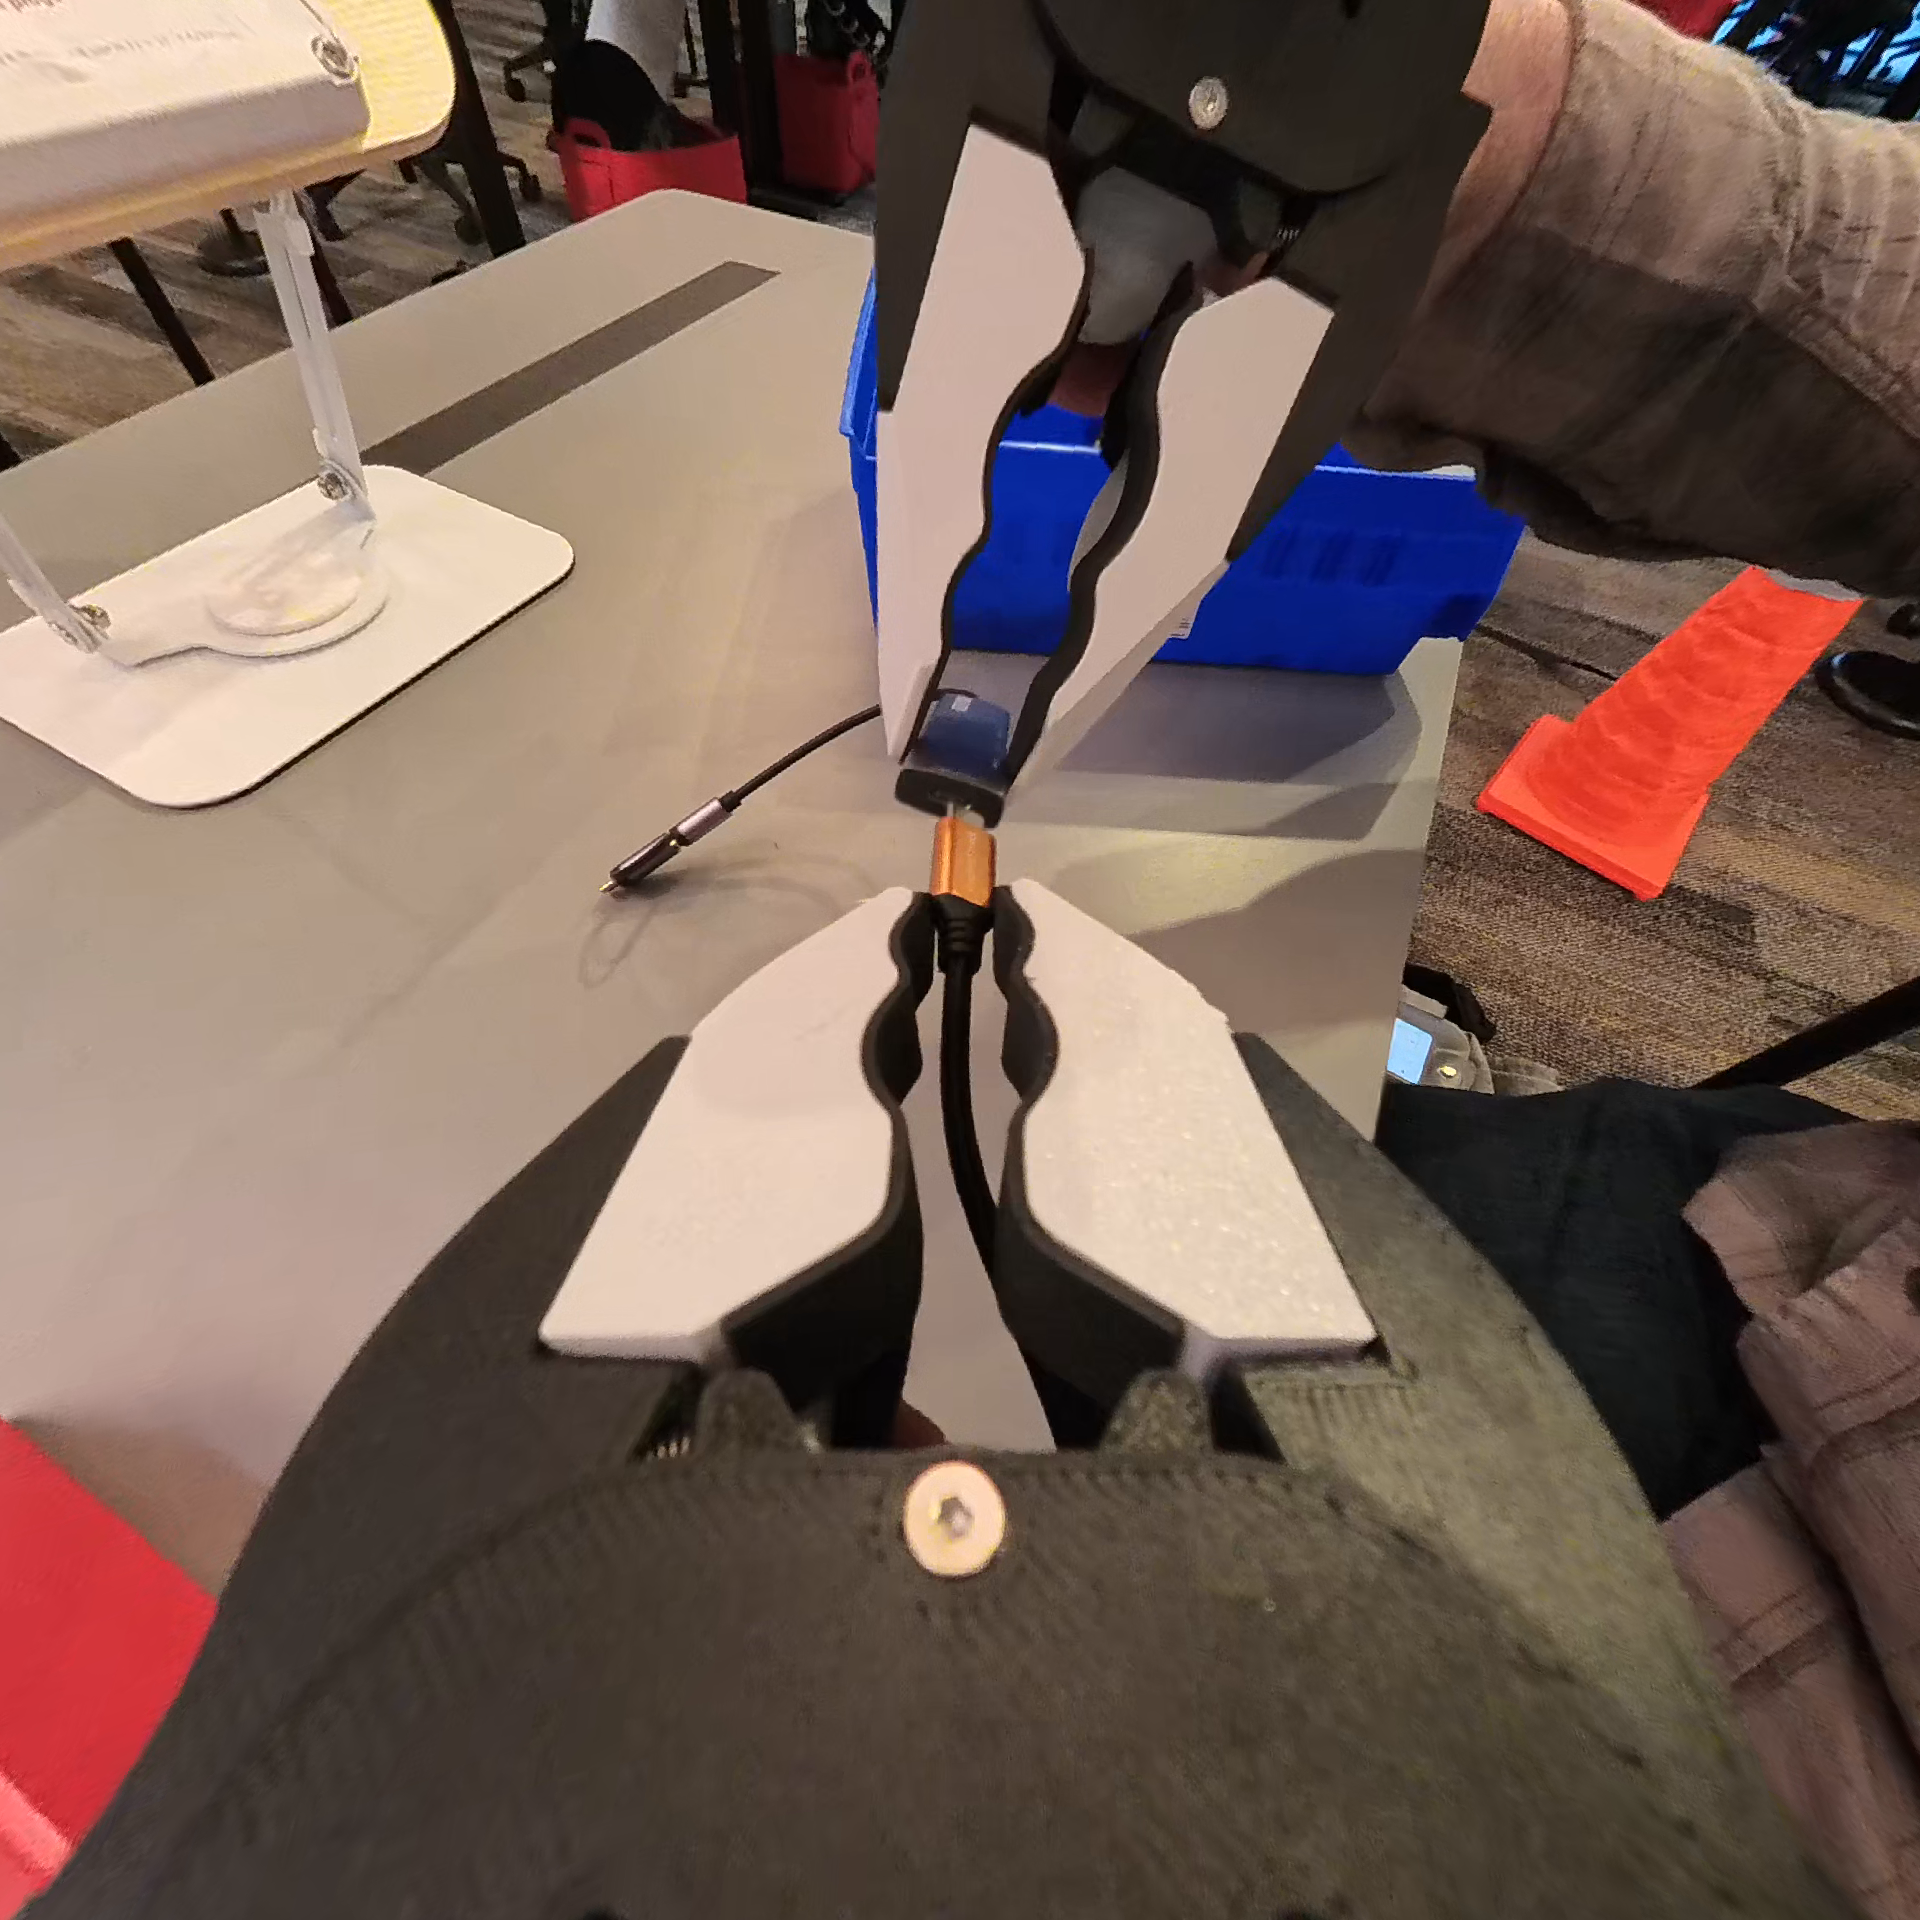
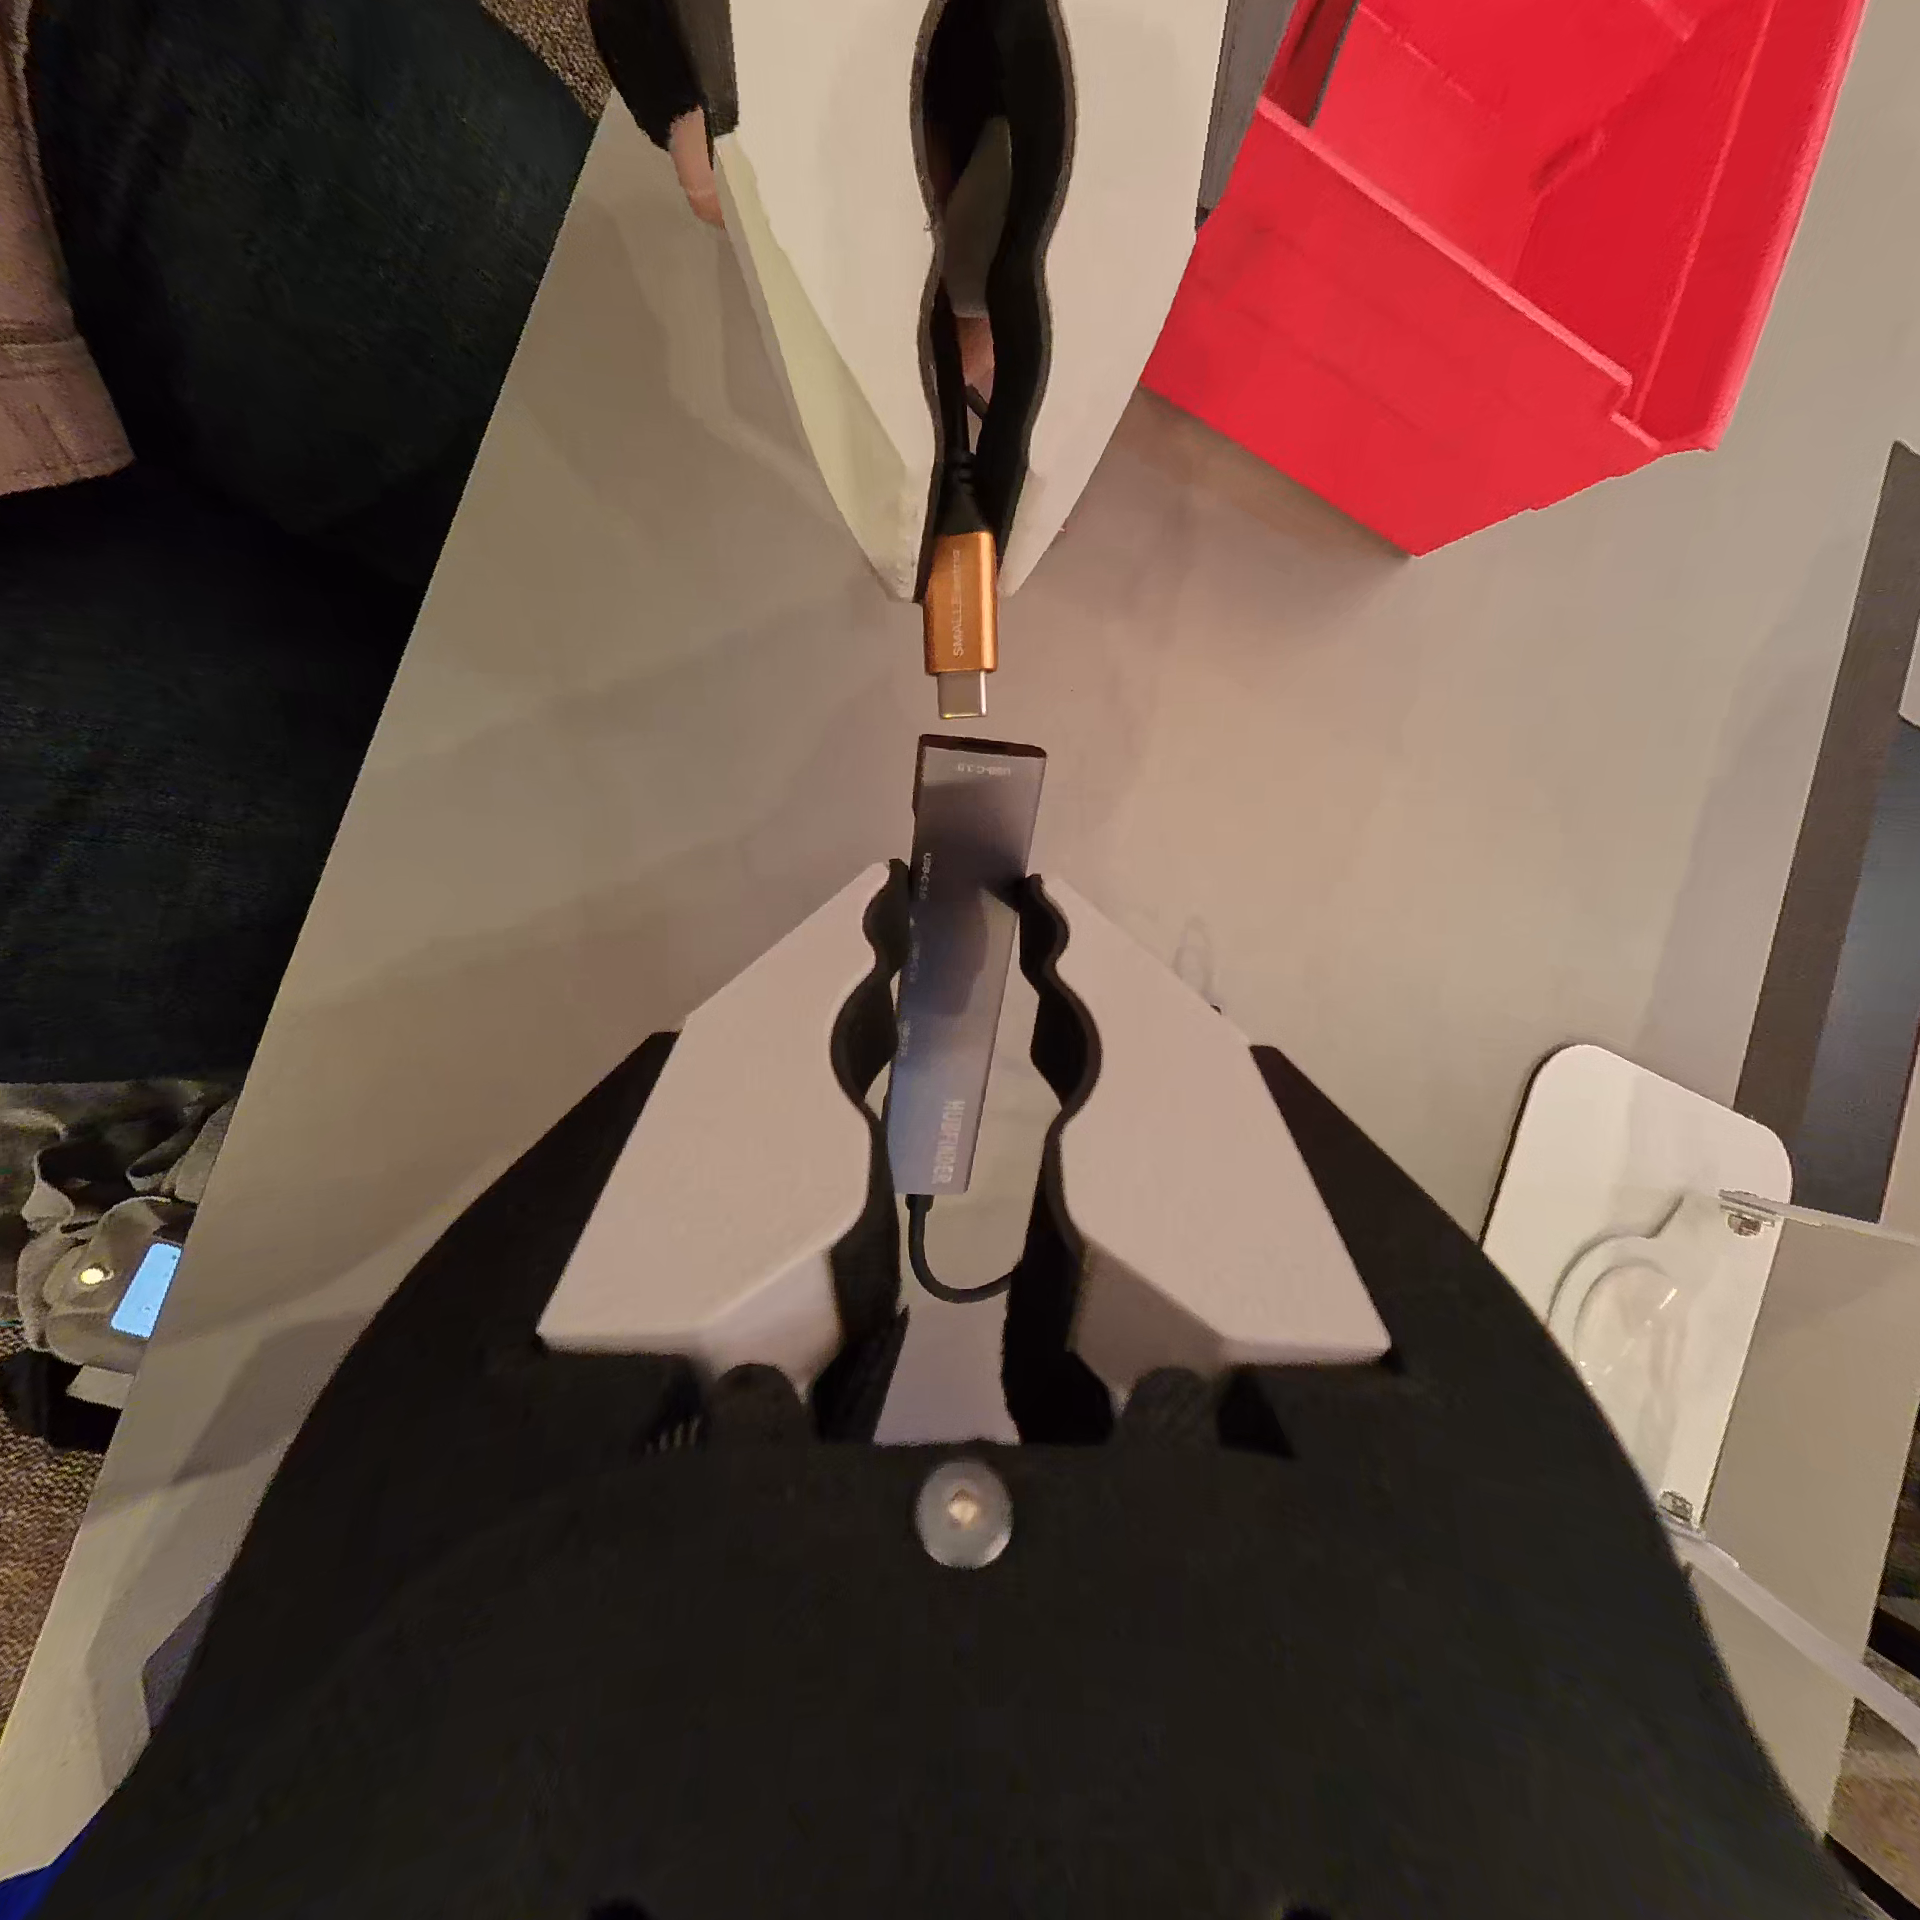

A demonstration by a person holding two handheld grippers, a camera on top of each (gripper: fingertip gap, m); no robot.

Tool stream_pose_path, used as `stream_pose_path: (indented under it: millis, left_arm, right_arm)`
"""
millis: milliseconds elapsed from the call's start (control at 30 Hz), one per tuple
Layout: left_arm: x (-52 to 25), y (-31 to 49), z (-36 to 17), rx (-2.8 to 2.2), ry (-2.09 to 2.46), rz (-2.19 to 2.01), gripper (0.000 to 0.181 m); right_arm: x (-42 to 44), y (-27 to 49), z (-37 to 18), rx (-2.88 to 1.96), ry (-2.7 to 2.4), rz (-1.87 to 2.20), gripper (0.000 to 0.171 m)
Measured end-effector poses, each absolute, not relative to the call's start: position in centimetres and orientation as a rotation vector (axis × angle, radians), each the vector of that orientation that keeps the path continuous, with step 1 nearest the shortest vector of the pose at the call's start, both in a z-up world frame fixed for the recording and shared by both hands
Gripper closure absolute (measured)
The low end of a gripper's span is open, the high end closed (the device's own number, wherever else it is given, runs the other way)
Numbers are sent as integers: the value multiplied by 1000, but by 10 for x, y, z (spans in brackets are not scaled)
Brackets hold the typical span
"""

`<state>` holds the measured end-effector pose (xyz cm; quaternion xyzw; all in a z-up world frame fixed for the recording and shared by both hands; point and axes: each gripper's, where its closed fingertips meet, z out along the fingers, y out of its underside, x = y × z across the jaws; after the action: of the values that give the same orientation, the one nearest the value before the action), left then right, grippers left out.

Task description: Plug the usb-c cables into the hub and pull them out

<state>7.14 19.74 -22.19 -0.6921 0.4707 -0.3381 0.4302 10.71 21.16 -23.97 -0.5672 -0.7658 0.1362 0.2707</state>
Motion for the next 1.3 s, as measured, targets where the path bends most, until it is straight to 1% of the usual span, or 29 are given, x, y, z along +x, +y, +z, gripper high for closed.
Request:
stream_pose_path:
  millis: [467, 1200, 1300]
  left_arm:
    - [73, 198, -228, -1785, 1171, -828, 170]
    - [71, 200, -235, -1888, 1158, -789, 171]
    - [71, 200, -235, -1886, 1156, -795, 171]
  right_arm:
    - [106, 210, -244, -1504, -2104, 250, 153]
    - [103, 215, -248, -1482, -2146, -63, 153]
    - [102, 215, -248, -1483, -2143, -52, 153]
